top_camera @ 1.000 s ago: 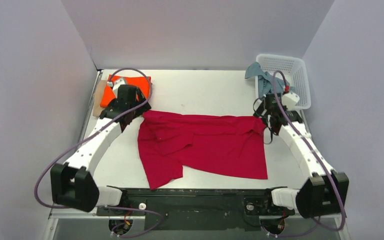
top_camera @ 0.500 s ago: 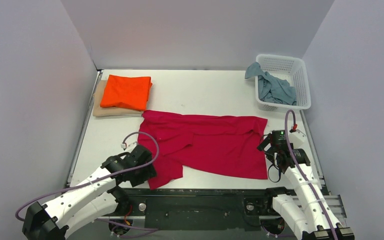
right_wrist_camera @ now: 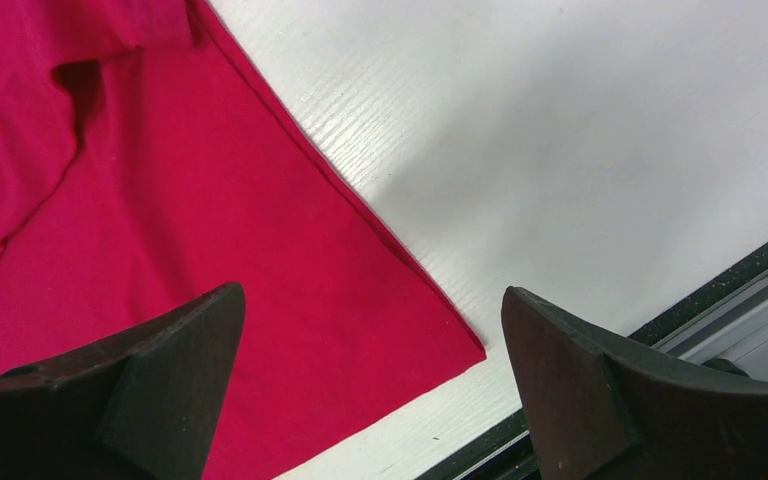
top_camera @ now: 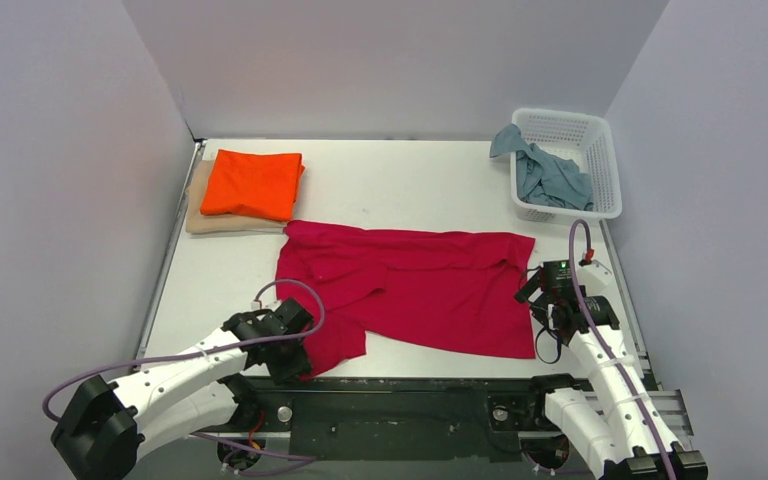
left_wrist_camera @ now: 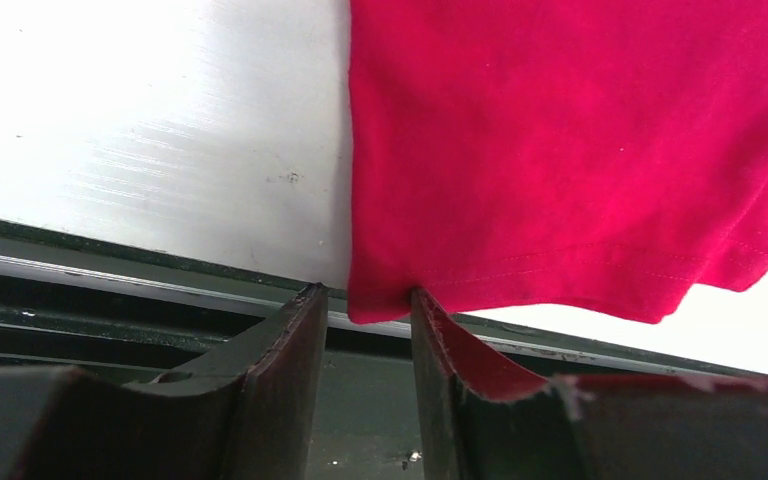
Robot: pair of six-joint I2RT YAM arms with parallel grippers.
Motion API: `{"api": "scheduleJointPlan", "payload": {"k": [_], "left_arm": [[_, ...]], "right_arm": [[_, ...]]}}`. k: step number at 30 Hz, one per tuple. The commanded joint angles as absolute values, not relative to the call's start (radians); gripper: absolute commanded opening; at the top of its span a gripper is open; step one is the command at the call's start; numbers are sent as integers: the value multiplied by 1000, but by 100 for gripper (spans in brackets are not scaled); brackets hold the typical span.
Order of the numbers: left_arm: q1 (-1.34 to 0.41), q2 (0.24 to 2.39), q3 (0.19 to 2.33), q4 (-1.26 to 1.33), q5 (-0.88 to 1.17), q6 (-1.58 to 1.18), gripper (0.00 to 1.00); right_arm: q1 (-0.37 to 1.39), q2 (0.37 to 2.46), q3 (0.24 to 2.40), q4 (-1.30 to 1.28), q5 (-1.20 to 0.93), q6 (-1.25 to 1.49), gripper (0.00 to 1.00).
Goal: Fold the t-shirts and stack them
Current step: Flatten out the tshirt
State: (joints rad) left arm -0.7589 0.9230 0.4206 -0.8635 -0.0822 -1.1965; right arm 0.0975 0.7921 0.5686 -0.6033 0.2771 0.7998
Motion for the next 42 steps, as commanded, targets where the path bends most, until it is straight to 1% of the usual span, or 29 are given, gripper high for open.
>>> {"api": "scheduleJointPlan", "payload": {"k": [1,4,6,7,8,9,10,15,18,25,29,34,37,42], "left_arm": [[-763,940,436,-735,-132,-1211,41],[-762,950,441,-721,-150,-1208,37],[-761,959,446,-704,-148,-1200,33],[-761,966,449,-700,-147,-1198,23],[-761,971,453,-697,-145,-1198,8],[-762,973,456,-696,-146,-1198,3],[-761,971,462,-697,-145,-1194,0],[-761,931,508,-726,-151,-1167,0],[-761,886,547,-742,-162,-1143,0],[-750,856,581,-668,-164,-1107,0],[-731,881,596,-657,-167,-1082,0],[-700,885,596,-659,-173,-1055,0],[-675,881,595,-671,-168,-1043,0],[-643,862,579,-675,-157,-1040,0]], "right_arm": [[90,799,577,-635,290,796,95],[90,801,577,-635,288,795,95],[89,805,576,-636,282,793,95],[89,808,575,-636,276,792,95],[89,810,574,-636,271,792,95],[89,813,574,-636,267,792,95],[88,814,573,-635,264,792,94],[84,810,579,-665,222,789,90],[83,803,573,-740,218,815,89],[82,818,464,-747,193,898,83],[83,840,418,-682,245,940,77],[83,900,384,-603,251,960,64],[83,935,373,-574,233,962,58],[83,985,355,-547,188,961,54]]}}
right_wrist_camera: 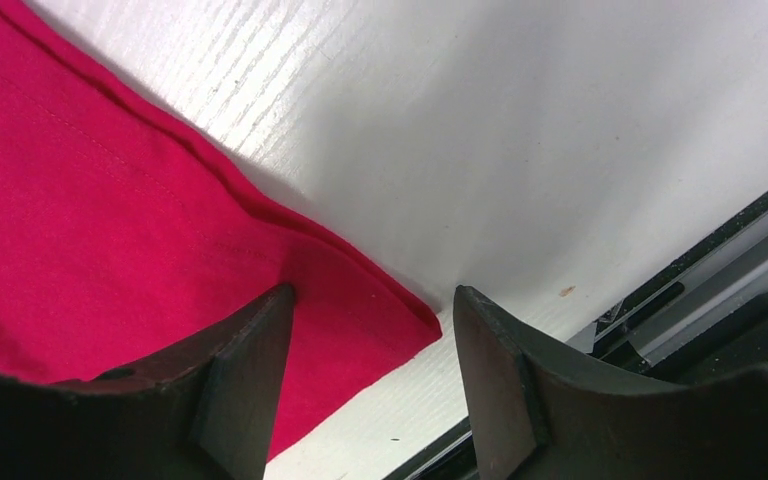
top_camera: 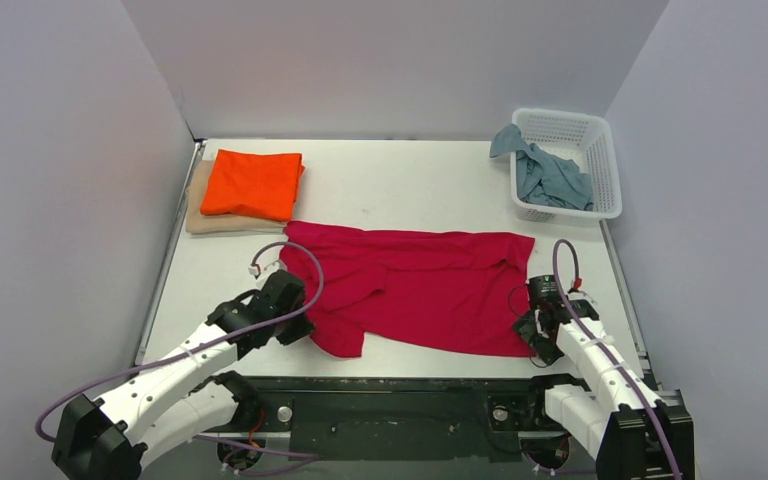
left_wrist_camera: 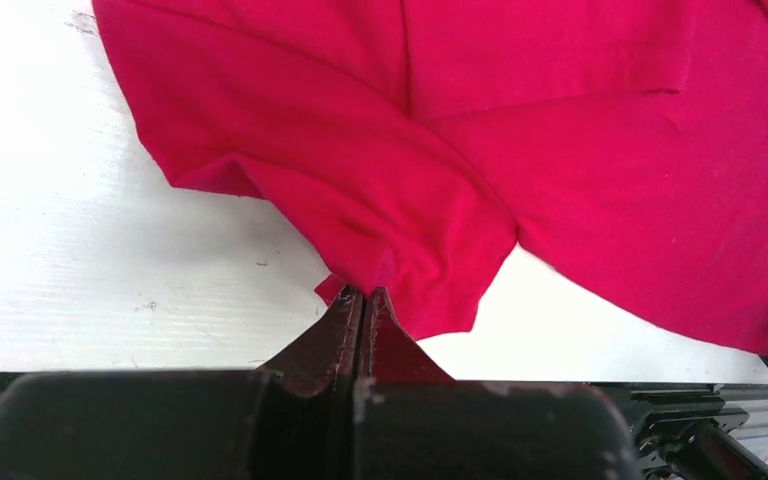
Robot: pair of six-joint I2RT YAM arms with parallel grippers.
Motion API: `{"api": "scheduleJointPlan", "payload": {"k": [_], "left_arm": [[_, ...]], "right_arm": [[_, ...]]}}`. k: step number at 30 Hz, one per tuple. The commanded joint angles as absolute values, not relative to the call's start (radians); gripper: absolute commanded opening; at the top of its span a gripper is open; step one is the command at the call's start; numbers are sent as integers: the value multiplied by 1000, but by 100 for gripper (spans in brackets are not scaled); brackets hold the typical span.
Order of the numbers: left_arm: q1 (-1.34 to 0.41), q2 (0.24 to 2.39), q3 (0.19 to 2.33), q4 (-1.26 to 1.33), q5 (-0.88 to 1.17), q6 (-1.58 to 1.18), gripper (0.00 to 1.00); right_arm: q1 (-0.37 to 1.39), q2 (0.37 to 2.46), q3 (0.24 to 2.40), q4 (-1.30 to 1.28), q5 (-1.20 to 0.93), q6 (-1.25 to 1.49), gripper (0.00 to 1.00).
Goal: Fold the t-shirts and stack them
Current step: Flatten out the tshirt
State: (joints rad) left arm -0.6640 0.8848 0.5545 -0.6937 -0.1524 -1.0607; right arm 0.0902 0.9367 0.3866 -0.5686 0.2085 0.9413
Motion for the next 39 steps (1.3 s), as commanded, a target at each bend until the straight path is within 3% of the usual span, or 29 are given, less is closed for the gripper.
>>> {"api": "scheduleJointPlan", "payload": {"k": [1,14,21,28,39], "left_arm": [[-640,857,576,-673,-153,-1040,0],[-607,834,538,-662,-149,-1040,0],[-585,842,548,-660,-147,-1025,0],[-569,842,625,-645,-186,-968,0],[-554,836,1115,-616,-482,-717,0]], "right_arm": [[83,989,355,-542,181,963,53],[88,1065,328,-438,64,1005,38],[100,1089,345,-403,35,1002,1],[104,921,473,-484,73,903,0],[93,787,953,-594,136,790,0]]}}
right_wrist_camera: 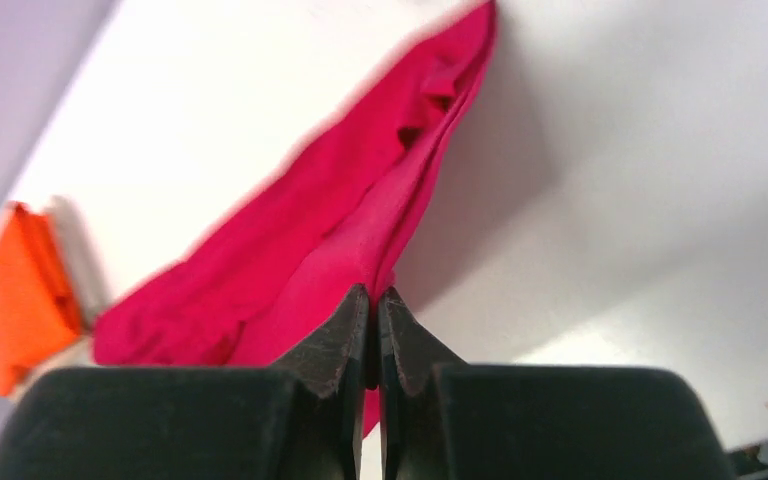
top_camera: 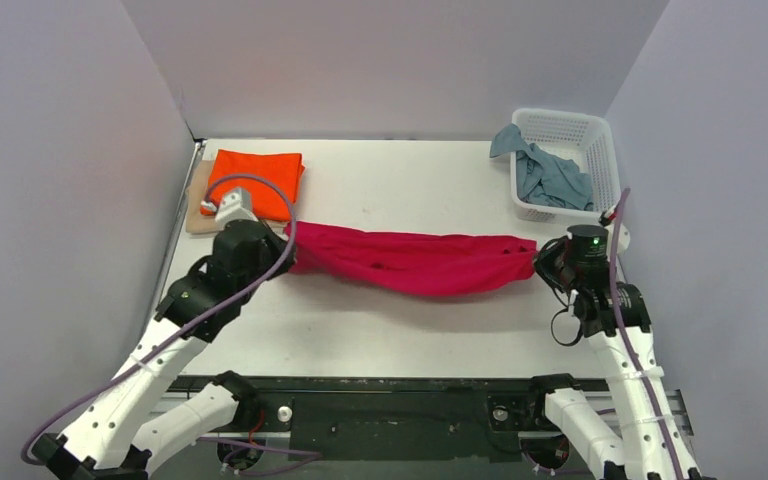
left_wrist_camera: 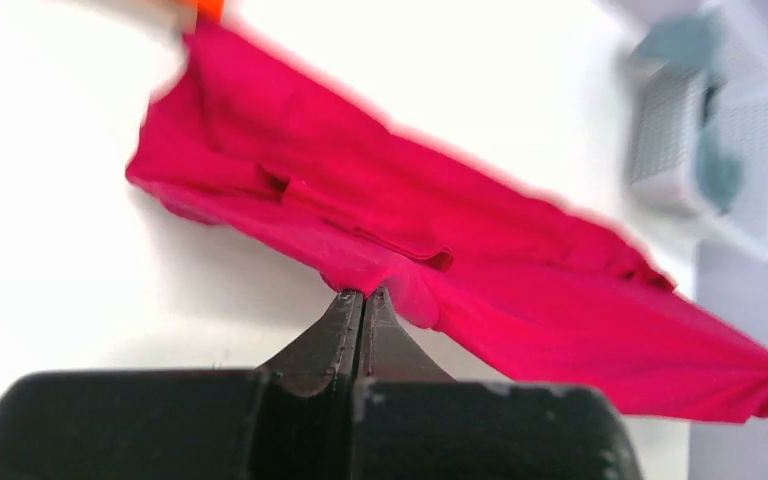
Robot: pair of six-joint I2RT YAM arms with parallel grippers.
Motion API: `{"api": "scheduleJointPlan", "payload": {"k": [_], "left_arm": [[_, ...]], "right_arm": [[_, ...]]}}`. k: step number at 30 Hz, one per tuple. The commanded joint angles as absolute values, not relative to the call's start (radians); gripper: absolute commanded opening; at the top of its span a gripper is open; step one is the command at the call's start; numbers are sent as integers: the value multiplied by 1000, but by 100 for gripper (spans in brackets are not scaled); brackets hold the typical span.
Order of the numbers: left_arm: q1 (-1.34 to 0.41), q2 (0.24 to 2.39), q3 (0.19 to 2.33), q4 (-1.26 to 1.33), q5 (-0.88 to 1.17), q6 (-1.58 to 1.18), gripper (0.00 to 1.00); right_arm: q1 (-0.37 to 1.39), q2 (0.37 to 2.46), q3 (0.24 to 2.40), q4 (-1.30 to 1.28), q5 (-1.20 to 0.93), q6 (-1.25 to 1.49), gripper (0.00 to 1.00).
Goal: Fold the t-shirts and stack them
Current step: Flatten out the tshirt
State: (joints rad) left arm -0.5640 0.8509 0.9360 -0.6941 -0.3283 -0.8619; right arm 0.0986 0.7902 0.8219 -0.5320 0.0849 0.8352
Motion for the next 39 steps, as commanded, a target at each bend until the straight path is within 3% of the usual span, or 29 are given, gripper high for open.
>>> {"api": "scheduleJointPlan", "payload": {"k": [1,9,20,26,34,39], "left_arm": [[-554,838,1178,-613,-500,-699,0],[-554,825,1534,-587,-662,-494,0],[-554,922,2090,-674,-530,-272,0],[-554,946,2293,-728,-425,-231,0],[-537,961,2321,-722,-331,-204,0],[-537,899,2045,-643,-374,-202,0]], "right_arm": [[92,792,1016,-592,148,784,0],[87,786,1375,-594,220,723,0],[87,797,1810,-704,111,678,0],[87,804,1997,-797,66,666,0],[87,749,2006,-813,60,681,0],[87,703,1831,-838,109,701,0]]}}
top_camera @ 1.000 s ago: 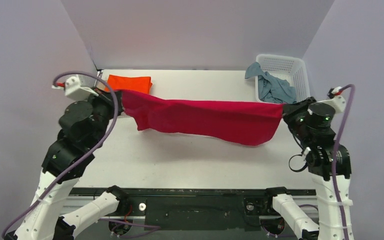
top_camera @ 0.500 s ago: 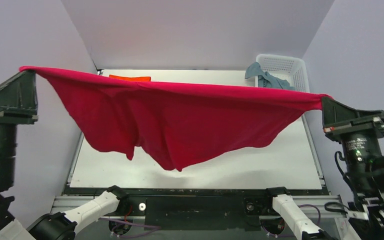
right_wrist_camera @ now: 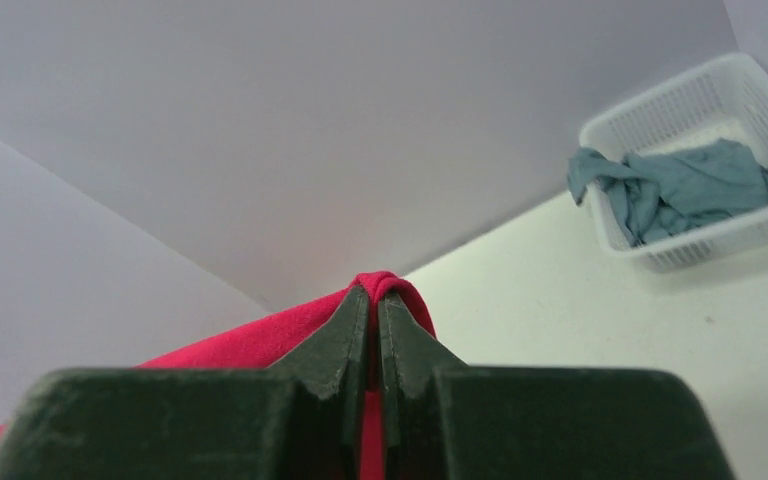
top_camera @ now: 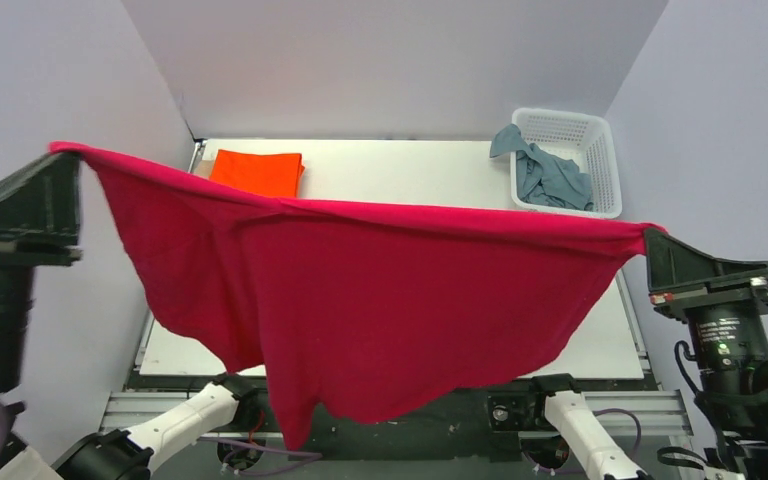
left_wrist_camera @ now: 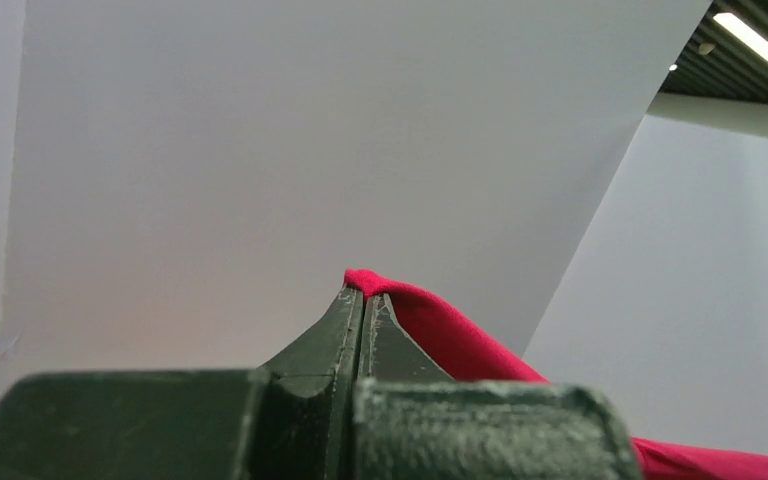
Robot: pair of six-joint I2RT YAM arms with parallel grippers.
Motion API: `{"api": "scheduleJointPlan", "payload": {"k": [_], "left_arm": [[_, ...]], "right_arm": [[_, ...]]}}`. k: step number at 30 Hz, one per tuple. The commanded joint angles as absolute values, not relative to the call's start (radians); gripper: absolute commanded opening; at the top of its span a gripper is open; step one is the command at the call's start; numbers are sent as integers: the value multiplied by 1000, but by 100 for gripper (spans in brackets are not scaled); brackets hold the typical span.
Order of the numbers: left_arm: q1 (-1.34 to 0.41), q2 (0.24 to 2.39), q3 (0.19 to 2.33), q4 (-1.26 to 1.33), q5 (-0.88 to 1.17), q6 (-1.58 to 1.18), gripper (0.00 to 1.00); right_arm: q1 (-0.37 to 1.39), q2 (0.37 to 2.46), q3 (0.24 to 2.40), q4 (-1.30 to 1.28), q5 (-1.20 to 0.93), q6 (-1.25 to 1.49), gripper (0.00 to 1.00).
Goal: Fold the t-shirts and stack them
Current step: Flatten out the tshirt
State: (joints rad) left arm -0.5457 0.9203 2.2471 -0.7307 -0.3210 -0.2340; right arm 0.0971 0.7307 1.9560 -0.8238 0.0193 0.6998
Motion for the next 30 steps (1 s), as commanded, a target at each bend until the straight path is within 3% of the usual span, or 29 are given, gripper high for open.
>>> {"api": "scheduleJointPlan", "payload": {"k": [1,7,9,13,19,30], "left_arm": [[-538,870,1986,-589,-420,-200,0],[-552,887,1502,-406,-720,-206,0],[-536,936,1392,-324,-705,-217,0],[-430,1109,1191,-91,-482,-242,0],[-287,1383,1160,38,-247,-289,0],[-257,1793,1393,72,-154,-217,0]], "right_arm": [[87,693,1756,-837,132,712,0],[87,647,1378,-803,250,751,0],[87,668,1260,-766,291,763,0],[83,808,1058,-548,309,748,0],[43,1102,1009,-340,214,701,0],[3,1570,1204,-221,139,704,0]]}}
